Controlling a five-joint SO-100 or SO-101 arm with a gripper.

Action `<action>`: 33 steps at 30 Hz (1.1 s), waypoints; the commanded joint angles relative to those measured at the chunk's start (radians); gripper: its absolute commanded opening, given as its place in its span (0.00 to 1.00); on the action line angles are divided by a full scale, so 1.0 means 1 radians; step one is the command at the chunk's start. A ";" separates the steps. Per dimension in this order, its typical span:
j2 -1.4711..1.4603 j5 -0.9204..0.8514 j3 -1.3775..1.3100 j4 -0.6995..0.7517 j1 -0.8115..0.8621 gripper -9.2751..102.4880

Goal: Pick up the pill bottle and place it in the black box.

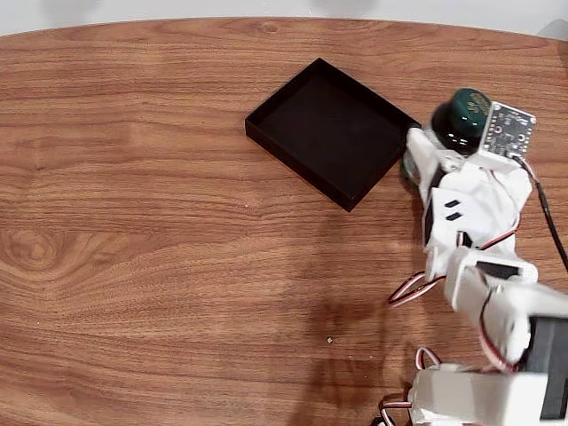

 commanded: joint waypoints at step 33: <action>-0.129 0.060 -0.264 -0.051 -0.364 0.21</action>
